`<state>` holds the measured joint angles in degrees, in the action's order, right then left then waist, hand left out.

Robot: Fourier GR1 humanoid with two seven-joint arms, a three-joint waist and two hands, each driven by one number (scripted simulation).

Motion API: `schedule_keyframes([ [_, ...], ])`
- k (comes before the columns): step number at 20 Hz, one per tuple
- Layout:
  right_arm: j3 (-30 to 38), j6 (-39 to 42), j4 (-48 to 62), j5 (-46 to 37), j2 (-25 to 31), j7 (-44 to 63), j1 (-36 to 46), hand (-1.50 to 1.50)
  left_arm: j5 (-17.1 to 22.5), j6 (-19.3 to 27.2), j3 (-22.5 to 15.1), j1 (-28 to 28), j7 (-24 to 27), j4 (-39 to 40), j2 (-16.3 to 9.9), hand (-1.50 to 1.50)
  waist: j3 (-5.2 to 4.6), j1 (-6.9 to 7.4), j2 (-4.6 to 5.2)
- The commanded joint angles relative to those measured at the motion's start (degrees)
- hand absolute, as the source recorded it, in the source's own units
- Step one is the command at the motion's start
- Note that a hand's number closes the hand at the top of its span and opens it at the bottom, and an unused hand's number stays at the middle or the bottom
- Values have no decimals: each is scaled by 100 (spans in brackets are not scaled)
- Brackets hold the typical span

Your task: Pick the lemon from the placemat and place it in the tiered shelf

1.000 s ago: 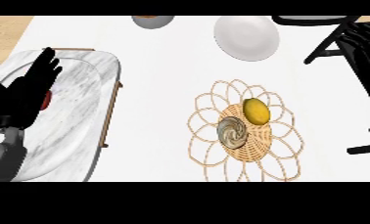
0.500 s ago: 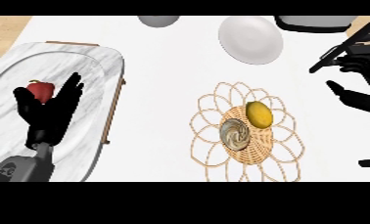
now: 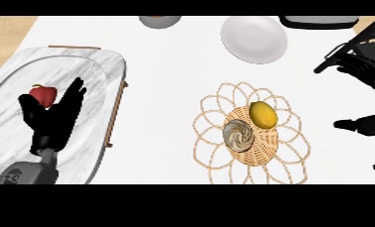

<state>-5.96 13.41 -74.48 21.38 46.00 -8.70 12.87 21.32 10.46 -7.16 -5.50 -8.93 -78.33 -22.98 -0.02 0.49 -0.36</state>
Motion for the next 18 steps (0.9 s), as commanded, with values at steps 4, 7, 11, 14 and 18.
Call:
schedule_keyframes([
  [4,-175,576,-1040,-53,919,1164,-122,-150,-103,-57,-278,561,-15,311,292,0,-19,-154,-1],
  [7,-334,45,-1600,-86,808,2249,94,-150,83,-242,9,475,-189,223,9,0,-20,-101,-4],
  [11,-733,-639,-1791,-589,378,3191,511,-150,16,-225,-78,395,-322,253,108,0,-11,10,33],
  [14,-1050,-1042,-2157,-1066,255,3976,761,-150,29,-192,-28,48,-515,295,139,0,-12,-17,34],
  [18,-1277,-781,-2058,-1263,157,4621,1078,-150,-201,-72,-111,-26,-380,415,323,0,-5,-13,50],
])
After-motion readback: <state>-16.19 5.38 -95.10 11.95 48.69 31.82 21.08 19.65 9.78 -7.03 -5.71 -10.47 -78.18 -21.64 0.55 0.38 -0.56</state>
